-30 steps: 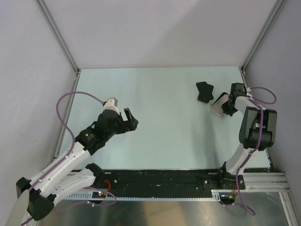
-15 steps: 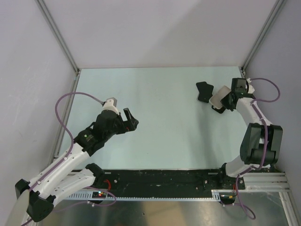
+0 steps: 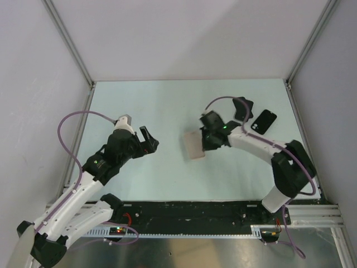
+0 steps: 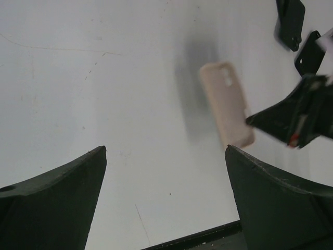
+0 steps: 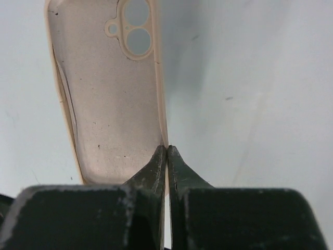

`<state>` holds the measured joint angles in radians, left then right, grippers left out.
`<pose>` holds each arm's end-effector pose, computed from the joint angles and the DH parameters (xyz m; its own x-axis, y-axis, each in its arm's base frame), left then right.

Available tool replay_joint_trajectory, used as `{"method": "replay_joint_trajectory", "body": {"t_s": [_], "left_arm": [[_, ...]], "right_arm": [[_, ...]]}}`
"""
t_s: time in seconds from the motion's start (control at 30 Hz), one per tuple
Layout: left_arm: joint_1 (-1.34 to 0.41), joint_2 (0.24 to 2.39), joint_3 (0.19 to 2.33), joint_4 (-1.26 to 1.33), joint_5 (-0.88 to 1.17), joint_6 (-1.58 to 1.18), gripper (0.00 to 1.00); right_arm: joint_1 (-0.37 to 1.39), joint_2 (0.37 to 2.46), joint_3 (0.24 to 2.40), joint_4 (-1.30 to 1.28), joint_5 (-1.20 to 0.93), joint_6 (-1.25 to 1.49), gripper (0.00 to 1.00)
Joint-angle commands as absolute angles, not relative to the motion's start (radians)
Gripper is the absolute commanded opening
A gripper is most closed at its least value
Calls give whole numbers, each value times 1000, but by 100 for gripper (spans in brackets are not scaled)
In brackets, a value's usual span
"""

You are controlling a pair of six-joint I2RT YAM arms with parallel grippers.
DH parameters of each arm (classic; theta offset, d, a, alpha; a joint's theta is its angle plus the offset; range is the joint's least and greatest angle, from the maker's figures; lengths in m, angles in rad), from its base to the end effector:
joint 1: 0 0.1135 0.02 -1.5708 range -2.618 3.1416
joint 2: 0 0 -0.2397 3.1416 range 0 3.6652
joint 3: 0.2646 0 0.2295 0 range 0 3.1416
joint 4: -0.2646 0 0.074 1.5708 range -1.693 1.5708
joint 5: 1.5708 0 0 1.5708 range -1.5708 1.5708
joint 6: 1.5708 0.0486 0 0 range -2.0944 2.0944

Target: Put the phone into the phone case

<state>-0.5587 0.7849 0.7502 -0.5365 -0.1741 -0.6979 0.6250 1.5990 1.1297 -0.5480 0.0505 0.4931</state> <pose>0.1540 -0.0864 0.2693 -0.6073 -0.3667 -0.7047 0.0108 0.8832 -0.4688 0.2576 0.1828 0.2022 -0.8741 -0.0477 -0.4834 -0.1692 0.9627 0.2110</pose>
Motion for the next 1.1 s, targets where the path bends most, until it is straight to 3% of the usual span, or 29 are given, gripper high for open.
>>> {"method": "replay_joint_trajectory", "body": {"t_s": [0.0,0.13,0.2,0.3,0.37,0.43,0.73,1.07], "left_arm": [[-536,771,794,-541,-149,-683,100],[-531,760,780,-543,-146,-687,100],[-530,752,772,-543,-145,-687,100],[-529,745,761,-544,-145,-687,100],[-528,742,757,-543,-144,-688,100],[-529,741,751,-543,-144,-691,100],[-528,732,743,-542,-125,-697,100],[-527,705,744,-548,-102,-697,100]], "right_arm": [[741,1692,1147,-526,29,461,0],[800,1759,1146,-500,22,463,0],[810,1773,1146,-502,32,462,11],[809,1739,1147,-511,69,455,60],[787,1691,1147,-511,89,451,80],[736,1643,1147,-498,95,445,90],[325,1624,1206,-347,93,448,96],[132,1961,1560,-429,194,388,96]]}}
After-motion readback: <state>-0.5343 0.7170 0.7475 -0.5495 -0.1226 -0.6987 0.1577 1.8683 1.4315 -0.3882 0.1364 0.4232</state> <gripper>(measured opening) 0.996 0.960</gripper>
